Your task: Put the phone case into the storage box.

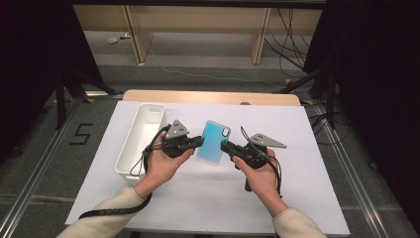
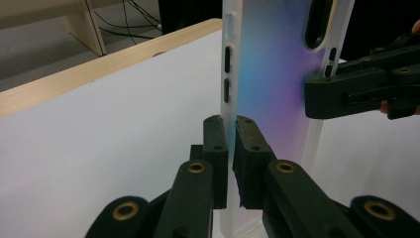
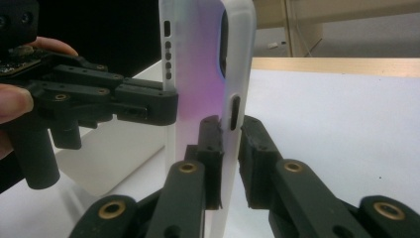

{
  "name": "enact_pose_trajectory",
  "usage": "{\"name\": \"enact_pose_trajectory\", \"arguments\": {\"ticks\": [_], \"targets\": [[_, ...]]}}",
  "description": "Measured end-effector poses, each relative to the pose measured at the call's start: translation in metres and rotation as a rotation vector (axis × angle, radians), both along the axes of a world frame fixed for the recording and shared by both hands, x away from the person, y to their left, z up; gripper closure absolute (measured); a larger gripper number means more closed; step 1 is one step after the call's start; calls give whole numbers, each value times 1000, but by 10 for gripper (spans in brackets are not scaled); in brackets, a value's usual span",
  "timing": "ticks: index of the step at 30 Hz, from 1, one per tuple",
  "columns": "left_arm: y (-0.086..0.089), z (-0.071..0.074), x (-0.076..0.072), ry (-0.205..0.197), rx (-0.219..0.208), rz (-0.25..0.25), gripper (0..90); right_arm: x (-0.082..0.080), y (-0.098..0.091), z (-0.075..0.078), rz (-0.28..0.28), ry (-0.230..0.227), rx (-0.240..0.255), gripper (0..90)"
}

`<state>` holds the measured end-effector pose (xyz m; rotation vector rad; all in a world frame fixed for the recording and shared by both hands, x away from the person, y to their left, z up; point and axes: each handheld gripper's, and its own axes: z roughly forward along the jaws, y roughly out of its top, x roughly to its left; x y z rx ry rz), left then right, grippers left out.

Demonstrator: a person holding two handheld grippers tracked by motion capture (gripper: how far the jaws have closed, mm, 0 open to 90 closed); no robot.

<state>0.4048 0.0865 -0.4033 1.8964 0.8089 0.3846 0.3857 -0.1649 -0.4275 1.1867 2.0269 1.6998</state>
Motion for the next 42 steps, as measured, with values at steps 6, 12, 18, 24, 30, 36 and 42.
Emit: {"name": "enact_pose_trajectory", "arguments": {"ticks": [6, 12, 18, 24, 30, 36, 42], "targets": [[1, 1, 0, -10, 23, 15, 854, -1, 3, 0, 31, 16, -4, 733], [2, 1, -1, -11, 34, 40, 865, 0, 6, 0, 47, -1, -10, 666], [1, 2, -1, -23, 45, 50, 876, -1, 9, 2, 64, -51, -36, 564], [0, 4, -2, -44, 62, 64, 880, -2, 12, 5, 84, -56, -59, 446], [2, 5, 0, -48, 55, 75, 881, -3, 13, 5, 97, -61, -65, 307], [5, 5, 0, -44, 49, 82, 882, -5, 13, 7, 114, -63, -84, 254], [9, 9, 1, -48, 35, 92, 882, -8, 10, 8, 116, -80, -86, 230]]}}
